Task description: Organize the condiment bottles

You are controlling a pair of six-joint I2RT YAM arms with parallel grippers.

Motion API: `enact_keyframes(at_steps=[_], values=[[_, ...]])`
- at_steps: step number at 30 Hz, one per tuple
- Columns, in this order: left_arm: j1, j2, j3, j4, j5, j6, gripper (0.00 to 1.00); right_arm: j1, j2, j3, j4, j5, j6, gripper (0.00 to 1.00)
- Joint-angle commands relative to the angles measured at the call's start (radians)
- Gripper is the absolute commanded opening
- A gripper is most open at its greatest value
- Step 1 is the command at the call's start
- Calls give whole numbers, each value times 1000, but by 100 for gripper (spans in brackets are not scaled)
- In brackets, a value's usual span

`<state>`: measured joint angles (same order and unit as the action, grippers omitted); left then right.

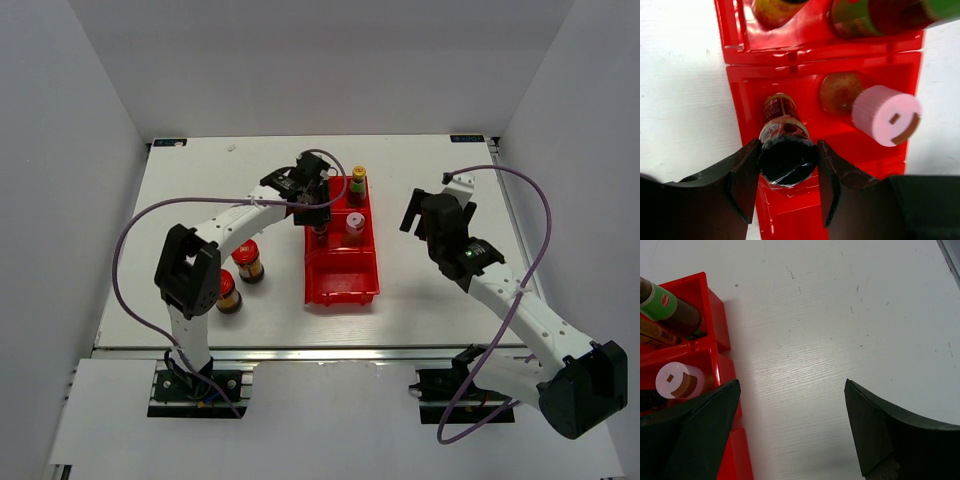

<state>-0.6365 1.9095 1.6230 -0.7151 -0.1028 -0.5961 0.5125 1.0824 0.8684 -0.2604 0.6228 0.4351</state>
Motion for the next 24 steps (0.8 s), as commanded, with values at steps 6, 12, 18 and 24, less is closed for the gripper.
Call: enact_keyframes(at_steps=[6,12,18,24], values=[[-22,-3,71,-61,-51,13,41,-11,2,-8,12,-1,8,89],[-25,42,103,-103,-67,9,43,-14,1,-6,4,-9,8,89],[-26,69,120,-115,-66,7,47,-17,-21,-14,6,-6,7,89],[-26,65,114,-113,-80,4,60,-23,-19,-14,7,-14,7,89]])
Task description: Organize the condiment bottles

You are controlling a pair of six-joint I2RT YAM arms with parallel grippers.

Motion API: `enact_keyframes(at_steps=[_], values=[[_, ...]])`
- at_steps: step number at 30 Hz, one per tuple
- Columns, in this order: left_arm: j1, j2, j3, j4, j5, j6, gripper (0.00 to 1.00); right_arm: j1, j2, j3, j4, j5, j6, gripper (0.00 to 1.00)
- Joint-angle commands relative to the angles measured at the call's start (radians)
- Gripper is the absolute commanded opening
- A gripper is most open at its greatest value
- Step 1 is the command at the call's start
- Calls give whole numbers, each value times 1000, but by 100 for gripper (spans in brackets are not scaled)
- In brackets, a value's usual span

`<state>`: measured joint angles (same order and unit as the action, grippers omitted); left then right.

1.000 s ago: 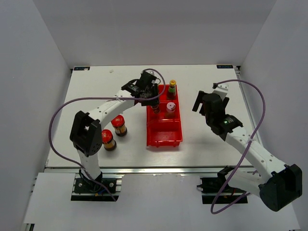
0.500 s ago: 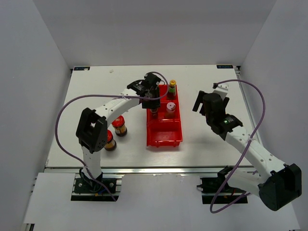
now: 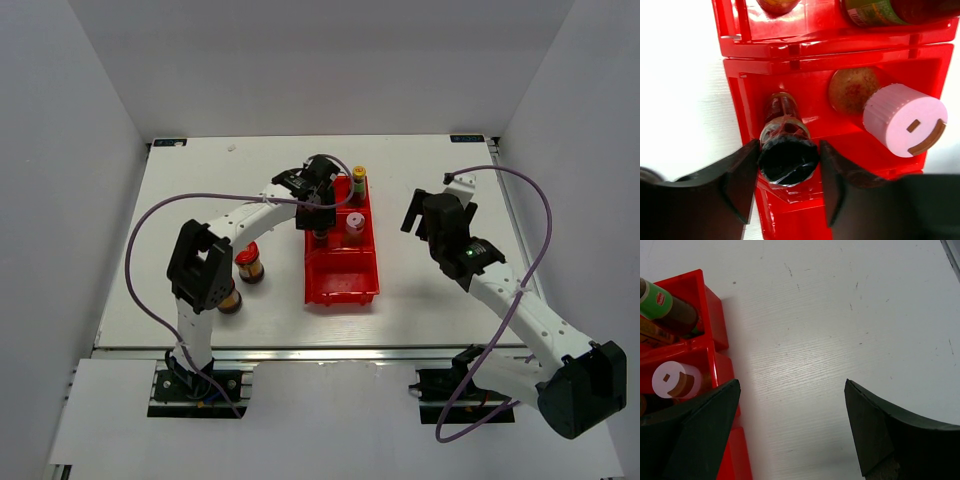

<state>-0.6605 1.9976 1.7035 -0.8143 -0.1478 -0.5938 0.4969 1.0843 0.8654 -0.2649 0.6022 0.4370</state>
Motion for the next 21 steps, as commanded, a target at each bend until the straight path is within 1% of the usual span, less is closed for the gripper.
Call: enact_keyframes(at_steps=[1,3,6,9,11,12,15,21], values=[[-4,-25,30,-11,-35,2,62,-8,-18,-11,12,4,3,89],[-2,-25,25,-11,-36,2,68,-9,-15,-9,10,-1,3,89],[-4,-19,25,-9,-36,8,69,-11,-15,-9,7,-1,3,89],[-4,-19,19,-8,-35,8,74,-11,-18,-16,15,-2,0,89],[-4,-29,13,-2,-36,6,81,-11,-17,-20,24,-13,-7,89],[-4,-36,12,1,-39,6,98,-11,-15,-22,27,-16,-9,89],[-4,-71,2,24,-44,14,98,-12,-17,-19,33,-27,-17,89],[-4,-128,5,58,-48,42,98,-11,-15,-9,39,-99,-58,89]])
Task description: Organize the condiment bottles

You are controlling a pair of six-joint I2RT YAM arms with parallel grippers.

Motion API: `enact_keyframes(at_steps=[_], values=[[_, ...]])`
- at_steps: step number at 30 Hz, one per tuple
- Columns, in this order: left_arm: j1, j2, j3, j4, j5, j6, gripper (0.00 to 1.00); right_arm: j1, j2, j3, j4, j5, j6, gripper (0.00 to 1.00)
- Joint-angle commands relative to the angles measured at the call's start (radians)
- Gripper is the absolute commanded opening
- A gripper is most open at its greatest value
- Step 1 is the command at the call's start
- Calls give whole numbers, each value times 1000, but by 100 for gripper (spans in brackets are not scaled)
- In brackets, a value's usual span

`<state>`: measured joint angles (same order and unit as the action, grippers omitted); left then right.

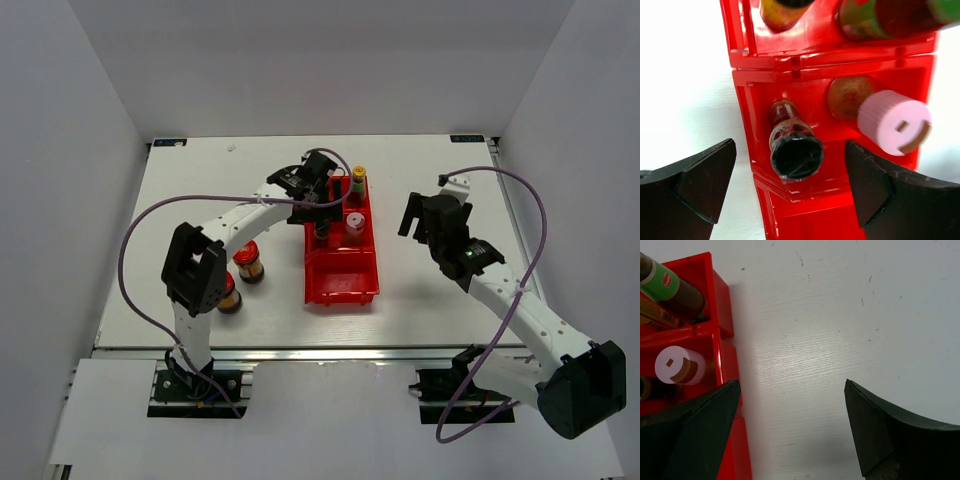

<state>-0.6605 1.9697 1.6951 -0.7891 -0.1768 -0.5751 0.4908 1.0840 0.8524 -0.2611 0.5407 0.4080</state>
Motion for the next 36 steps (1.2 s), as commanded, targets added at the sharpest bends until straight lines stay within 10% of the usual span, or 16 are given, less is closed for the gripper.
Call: enact_keyframes(at_steps=[1,17,36], values=[[-4,-106,18,33,-23,29,98,-4,-18,4,39,-47,-41,89],[154,-536,-308,-9,-354,-156,98,86,46,80,154,-532,-264,89],[346,-991,-598,-216,-506,-376,98,526,697,617,65,-670,-557,89]])
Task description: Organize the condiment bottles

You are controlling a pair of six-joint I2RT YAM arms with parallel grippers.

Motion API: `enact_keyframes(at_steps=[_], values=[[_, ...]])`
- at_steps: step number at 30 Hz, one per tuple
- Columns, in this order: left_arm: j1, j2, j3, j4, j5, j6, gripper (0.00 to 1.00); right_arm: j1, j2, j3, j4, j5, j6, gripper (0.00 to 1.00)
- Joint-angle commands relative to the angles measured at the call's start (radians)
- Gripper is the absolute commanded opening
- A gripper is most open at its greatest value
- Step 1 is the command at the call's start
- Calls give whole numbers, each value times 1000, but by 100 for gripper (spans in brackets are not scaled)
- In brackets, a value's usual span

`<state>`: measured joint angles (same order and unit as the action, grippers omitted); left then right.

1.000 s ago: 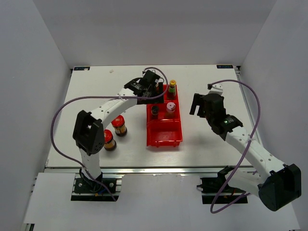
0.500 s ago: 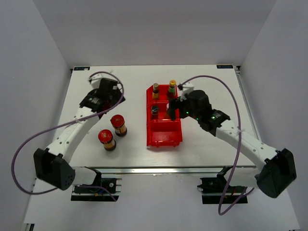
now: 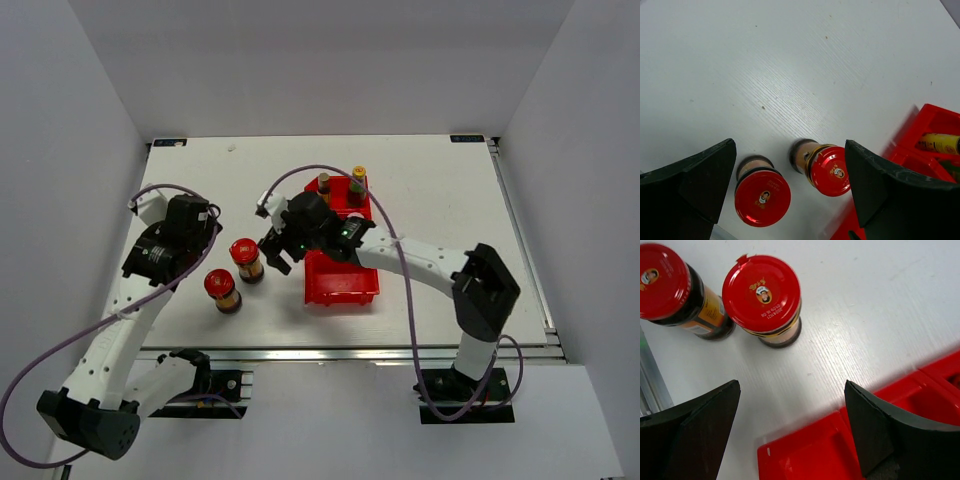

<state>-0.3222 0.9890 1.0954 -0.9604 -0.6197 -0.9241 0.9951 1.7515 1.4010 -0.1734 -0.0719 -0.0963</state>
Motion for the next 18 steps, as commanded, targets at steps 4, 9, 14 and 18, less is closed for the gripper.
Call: enact_keyframes(at_steps=[4,9,14,18], values=[[32,13,14,-51,-74,-27,98,56,83,69,32,-62,-85,89],[98,51,-5,-11,20,11,98,62,144,91,124,-127,-82,89],[144,48,-31,31,75,42,98,82,207,119,202,-146,-89,89],[150,39,-32,43,110,60,98,94,253,128,265,-94,-95,89]])
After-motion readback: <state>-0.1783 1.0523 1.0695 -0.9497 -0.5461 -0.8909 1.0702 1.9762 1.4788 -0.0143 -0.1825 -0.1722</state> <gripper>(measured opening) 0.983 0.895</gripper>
